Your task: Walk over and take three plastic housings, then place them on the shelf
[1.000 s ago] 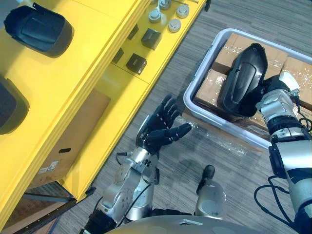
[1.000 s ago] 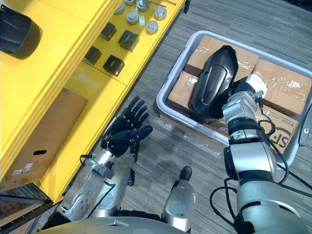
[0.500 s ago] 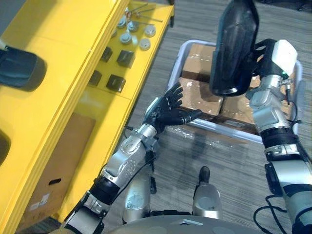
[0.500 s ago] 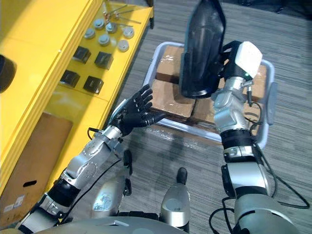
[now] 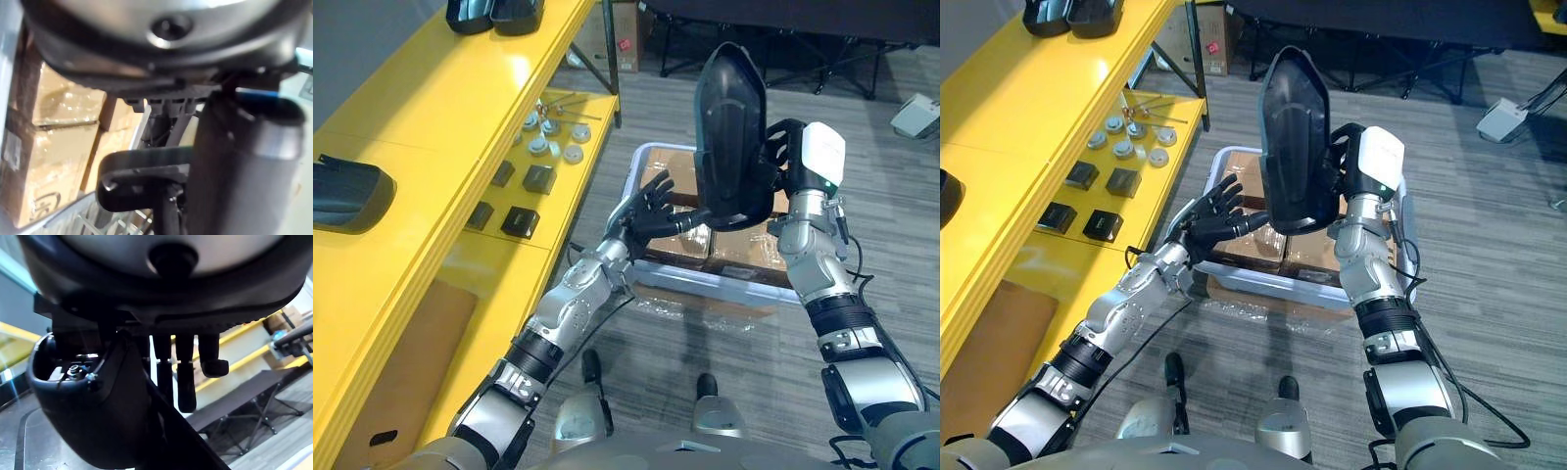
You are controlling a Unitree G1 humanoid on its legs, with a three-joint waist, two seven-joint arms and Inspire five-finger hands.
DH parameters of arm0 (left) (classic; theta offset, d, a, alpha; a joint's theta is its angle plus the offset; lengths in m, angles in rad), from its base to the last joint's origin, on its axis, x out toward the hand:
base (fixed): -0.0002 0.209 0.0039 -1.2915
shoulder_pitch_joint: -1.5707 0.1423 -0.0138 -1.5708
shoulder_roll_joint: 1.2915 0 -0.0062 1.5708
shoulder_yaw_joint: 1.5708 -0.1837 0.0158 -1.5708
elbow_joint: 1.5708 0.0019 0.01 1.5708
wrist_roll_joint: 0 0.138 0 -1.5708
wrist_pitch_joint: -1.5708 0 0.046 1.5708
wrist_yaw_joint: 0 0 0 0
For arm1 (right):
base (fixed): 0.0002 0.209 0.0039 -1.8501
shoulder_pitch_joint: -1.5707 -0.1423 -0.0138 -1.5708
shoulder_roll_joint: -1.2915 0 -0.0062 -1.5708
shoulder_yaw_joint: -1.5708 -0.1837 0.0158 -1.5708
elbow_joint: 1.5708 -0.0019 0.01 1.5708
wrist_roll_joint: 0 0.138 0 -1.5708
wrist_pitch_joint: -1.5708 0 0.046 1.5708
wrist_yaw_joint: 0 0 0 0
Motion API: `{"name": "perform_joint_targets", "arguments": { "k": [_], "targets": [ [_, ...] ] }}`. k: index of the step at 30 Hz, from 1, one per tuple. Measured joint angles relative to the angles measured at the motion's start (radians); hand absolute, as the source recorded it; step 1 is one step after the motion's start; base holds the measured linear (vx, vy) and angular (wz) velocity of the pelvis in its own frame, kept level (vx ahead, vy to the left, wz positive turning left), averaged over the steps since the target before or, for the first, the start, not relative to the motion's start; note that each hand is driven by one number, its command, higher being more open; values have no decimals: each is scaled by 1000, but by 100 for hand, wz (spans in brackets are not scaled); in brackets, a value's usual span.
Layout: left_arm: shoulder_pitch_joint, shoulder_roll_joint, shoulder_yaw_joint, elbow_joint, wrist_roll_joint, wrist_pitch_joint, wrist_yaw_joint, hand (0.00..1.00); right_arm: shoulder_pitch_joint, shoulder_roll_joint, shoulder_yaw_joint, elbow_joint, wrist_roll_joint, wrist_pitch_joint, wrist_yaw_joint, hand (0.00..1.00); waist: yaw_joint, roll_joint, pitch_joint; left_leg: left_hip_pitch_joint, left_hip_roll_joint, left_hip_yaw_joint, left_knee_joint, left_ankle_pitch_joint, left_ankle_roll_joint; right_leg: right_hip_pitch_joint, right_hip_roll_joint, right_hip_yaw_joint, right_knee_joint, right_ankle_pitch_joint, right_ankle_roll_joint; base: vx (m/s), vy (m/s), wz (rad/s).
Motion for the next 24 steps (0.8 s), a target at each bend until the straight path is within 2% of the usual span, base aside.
{"name": "perform_joint_targets", "arguments": {
  "k": [3, 9, 13, 17, 24],
  "targets": [
    [-14, -4, -1, 0, 0, 0, -23, 100, 2, 0, 26, 0, -1, -5, 0, 0, -1, -4, -19, 13, 0, 2, 0, 7, -1, 11, 0, 1, -2, 2, 0, -13, -11, -1],
    [-35, -5, -2, 1, -15, 0, -15, 100, 2, 2, 72, 11, -1, -9, 0, 0, 6, -15, -53, 17, 0, 2, 0, 9, 1, 21, 1, 1, -16, 11, 0, -29, -12, 0],
    [-36, -8, -5, 4, -11, 0, 36, 100, 2, 25, 76, 36, 1, -9, -1, 0, 16, -26, -69, 18, 0, 2, 0, 12, 1, 34, 4, -1, -40, 25, 0, -38, -15, -1],
    [-36, -13, -7, 17, 71, -2, 106, 100, 2, 41, 103, 65, 3, -17, -1, 0, 24, -29, -80, 18, 0, -1, 0, 14, 1, 35, 4, -3, -40, 25, 1, -44, -13, 2],
    [-36, -25, -1, 36, 144, -23, 226, 100, 2, 86, 109, 65, 4, -72, -28, 0, 27, -38, -85, 18, -1, -7, 0, 17, 5, 39, 4, -10, -40, 26, 1, -45, -15, 3]
  ]
}}
